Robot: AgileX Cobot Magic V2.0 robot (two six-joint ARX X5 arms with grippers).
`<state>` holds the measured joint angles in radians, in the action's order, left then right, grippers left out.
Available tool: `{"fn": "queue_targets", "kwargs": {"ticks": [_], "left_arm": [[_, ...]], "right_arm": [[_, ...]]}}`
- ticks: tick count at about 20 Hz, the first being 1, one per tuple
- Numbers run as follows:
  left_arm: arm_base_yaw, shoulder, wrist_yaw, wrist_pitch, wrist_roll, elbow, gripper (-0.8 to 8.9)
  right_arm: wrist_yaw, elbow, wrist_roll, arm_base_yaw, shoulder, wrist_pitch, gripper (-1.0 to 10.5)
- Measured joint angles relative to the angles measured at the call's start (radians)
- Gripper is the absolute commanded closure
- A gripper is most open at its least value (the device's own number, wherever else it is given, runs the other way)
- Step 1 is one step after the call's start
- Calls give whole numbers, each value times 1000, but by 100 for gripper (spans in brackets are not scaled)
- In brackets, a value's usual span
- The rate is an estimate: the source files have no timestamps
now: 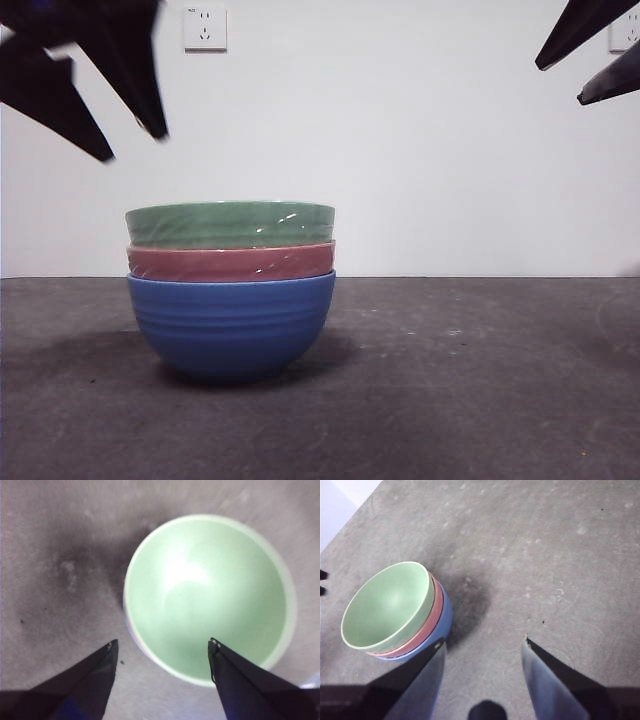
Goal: Pick up the green bowl on the top,put the green bowl on the left,pick up the red bowl in the middle,put the red bowl on the right
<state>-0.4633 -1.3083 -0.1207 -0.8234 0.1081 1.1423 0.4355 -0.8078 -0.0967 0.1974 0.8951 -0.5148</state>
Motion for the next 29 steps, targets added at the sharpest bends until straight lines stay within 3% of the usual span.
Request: {"fn": "queue_targets", "kwargs": {"ticks": [3,6,9,11,23,29], "left_arm": [[-42,-92,84,-6,-4,1,509],[-45,-154,92,-6,-4,1,512],[-45,-164,97,2,-4,1,728],[-46,-163,103,9,-4,1,817],[-48,-164,118,-3,-11,85,820],[-47,-157,129,-198,-51,309,820]], "right_arm": [[0,0,0,0,0,0,694],[0,0,0,0,0,0,694],[0,0,0,0,0,0,694],[0,0,0,0,0,0,695],[0,0,0,0,0,0,695],[0,0,0,0,0,0,695]]}}
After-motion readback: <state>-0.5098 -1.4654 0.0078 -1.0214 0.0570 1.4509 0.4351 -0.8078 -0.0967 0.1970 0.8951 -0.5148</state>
